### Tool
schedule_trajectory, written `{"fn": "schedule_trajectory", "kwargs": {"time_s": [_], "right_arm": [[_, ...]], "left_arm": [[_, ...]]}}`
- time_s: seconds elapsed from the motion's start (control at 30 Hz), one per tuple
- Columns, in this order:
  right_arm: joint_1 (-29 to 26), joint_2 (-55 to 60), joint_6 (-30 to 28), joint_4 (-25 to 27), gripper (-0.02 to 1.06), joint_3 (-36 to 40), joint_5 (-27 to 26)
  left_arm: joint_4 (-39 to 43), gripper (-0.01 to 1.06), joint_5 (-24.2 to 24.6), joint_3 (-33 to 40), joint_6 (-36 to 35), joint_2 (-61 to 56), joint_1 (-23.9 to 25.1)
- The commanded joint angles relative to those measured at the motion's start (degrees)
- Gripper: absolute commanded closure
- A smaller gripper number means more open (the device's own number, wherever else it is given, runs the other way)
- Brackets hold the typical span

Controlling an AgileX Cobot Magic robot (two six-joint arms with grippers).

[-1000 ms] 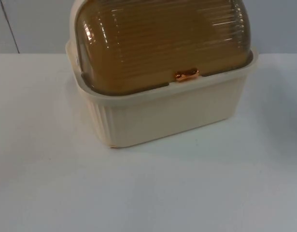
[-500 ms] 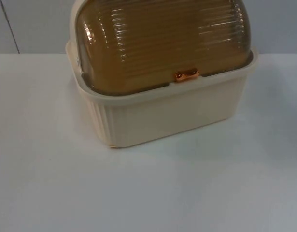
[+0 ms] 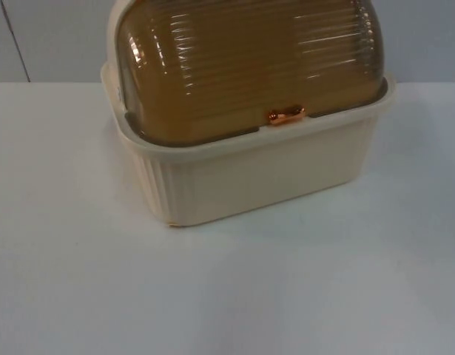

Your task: Open the box lid with the left hand, place the block into the box with the right hand, then close the box lid with the left hand.

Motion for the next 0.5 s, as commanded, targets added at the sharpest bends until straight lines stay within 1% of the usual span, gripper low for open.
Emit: {"fn": "schedule_trajectory", "kwargs": {"time_s": [0.0, 0.03, 0.07, 0.2, 0.23, 0.33, 0.4, 0.47], "right_arm": [[-0.21, -3.49, -0.71, 0.59, 0.32, 2.37, 0.34], [-0.21, -5.84, -0.71, 0.59, 0.32, 3.96, 0.57], [-0.21, -5.84, -0.71, 0.59, 0.32, 3.96, 0.57], [-0.21, -15.98, 1.9, 0.17, 0.32, 9.73, 2.13], [-0.21, -15.98, 1.9, 0.17, 0.32, 9.73, 2.13], [-0.21, -23.87, 4.25, 0.0, 0.32, 13.17, 2.13], [-0.21, -25.97, 4.99, -0.12, 0.32, 14.03, 2.4], [-0.21, -30.55, 6.67, -1.05, 0.32, 15.16, 3.33]], "left_arm": [[-0.61, 1.05, 0.26, 1.08, -1.5, -3.63, 0.24], [-0.42, 1.05, 1.3, 1.23, -1.5, -5.26, 0.24], [-0.42, 1.05, 1.3, 1.23, -1.5, -5.26, 0.24], [3.36, 1.05, 8.79, 1.23, -2.61, -12.97, 0.24], [3.36, 1.05, 8.79, 1.23, -2.61, -12.97, 0.24], [5.27, 1.05, 14.32, 2.44, -4.58, -17.93, 0.24], [5.59, 1.05, 15.17, 3.34, -5.12, -19.44, 0.24], [6.32, 1.05, 16.19, 5.64, -5.46, -23.11, 0.24]]}}
